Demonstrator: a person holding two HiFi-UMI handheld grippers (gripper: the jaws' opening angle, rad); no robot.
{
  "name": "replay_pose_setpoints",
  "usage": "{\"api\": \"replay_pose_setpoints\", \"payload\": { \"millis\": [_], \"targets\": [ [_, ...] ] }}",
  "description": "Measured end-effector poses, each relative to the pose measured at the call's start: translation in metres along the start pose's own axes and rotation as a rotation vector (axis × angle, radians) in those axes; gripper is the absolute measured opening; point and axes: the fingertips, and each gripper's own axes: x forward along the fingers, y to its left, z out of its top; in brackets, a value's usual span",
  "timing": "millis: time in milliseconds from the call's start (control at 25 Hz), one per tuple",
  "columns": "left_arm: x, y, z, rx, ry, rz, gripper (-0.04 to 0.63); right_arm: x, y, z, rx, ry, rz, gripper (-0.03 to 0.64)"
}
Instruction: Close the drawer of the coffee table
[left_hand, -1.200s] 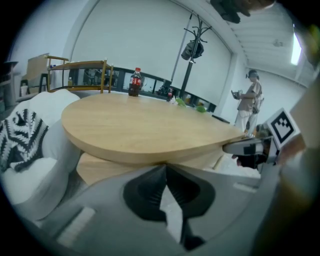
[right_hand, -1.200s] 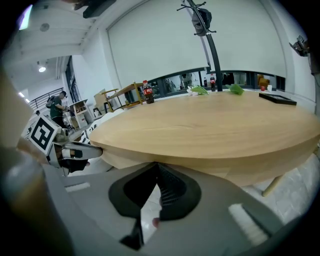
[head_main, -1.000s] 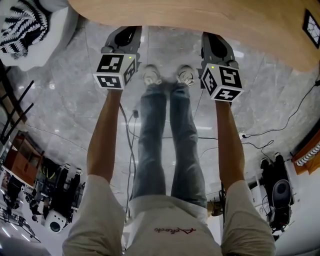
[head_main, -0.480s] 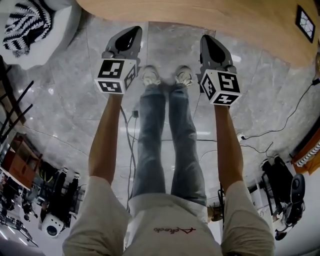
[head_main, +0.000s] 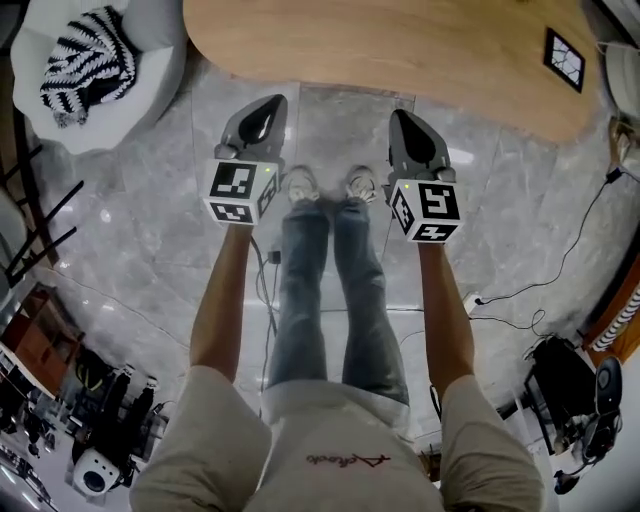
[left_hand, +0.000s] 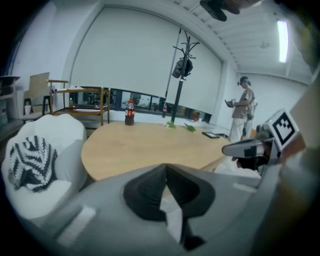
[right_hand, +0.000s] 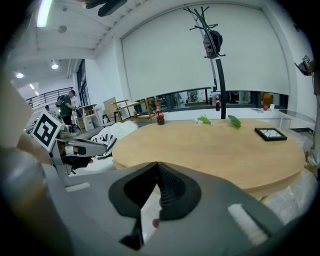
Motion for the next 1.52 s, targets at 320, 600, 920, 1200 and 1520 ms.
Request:
{"api": "replay_pose_setpoints", "payload": {
  "millis": [320,600,920,1200,1520],
  "targets": [
    [-0.052,-0.034,0.111,0.015,-0.084,-0.006,-0.002,-0.061,0.016,0.111,-0.001,-0.102,-0.001,0.006],
    [-0.108,-0.066,0.198,0.019,-0.136,-0.007,-0.002,-0.129,0.033,0.197,-0.02,-0.157,-0.015,0.006],
    [-0.177,-0.098,0.27,0.033,-0.177,0.011,-0.002,-0.202,0.049,0.261,-0.009,-0.195,-0.037,0.006],
    [-0.219,-0.116,0.319,0.097,-0.196,0.014,-0.002,-0.25,0.056,0.319,-0.031,-0.243,-0.055,0.006],
    [-0.259,-0.128,0.39,0.108,-0.271,0.035,-0.002,-0.298,0.064,0.384,-0.044,-0.307,-0.073,0.006]
  ]
}}
